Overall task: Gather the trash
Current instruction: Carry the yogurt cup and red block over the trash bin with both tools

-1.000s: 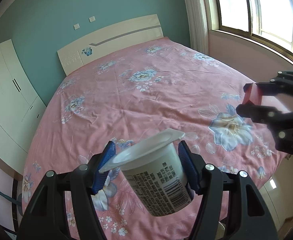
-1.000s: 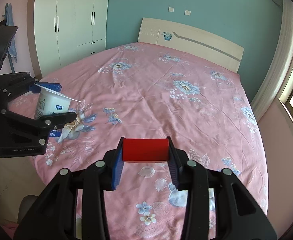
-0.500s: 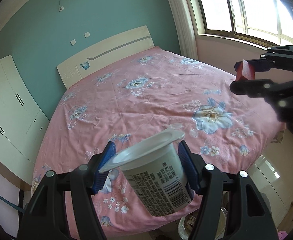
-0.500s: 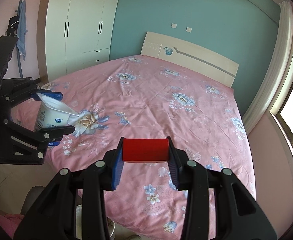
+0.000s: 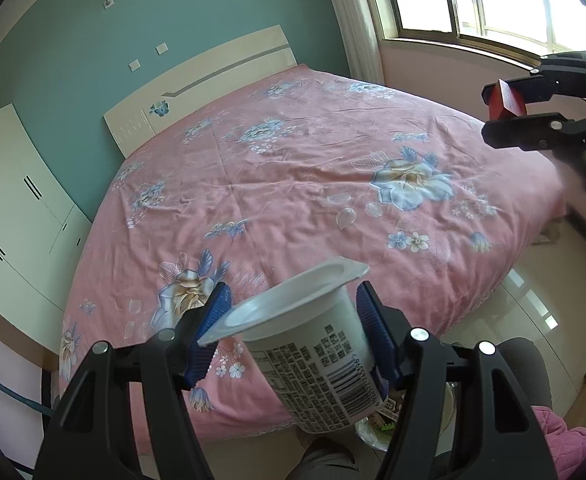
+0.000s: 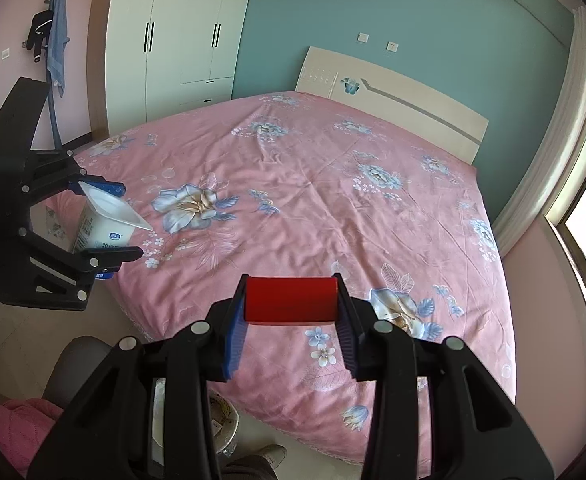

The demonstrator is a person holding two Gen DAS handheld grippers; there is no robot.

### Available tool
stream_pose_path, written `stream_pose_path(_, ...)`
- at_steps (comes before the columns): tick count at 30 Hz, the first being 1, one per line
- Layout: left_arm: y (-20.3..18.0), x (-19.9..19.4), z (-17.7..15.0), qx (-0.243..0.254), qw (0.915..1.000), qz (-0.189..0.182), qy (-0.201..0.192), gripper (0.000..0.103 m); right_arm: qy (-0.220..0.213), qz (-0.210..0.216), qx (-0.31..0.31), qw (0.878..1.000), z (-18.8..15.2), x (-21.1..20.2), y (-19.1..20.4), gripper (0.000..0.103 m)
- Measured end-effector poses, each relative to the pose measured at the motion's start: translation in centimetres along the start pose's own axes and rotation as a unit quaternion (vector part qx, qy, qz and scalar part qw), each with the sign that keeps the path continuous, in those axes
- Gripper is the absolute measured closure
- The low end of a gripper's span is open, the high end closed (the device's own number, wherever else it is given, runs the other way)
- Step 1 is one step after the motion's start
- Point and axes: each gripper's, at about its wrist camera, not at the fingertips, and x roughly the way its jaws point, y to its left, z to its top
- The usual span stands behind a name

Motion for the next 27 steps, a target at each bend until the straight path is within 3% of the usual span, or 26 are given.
stream_pose_path(11,-2.7,4.5,-4.6,0.018,0.9977,-0.021,0.062,0.036,0.057,0.021,-0.005,0.998,-4.3,4.0,1.8,0.063)
stream_pose_path(27,-7.5,12.3,-12.5,0.041,0.9818,-0.074,0.170,0.036,0.159,0.081,0.031,0.983,-13.2,12.1,3.9,0.063)
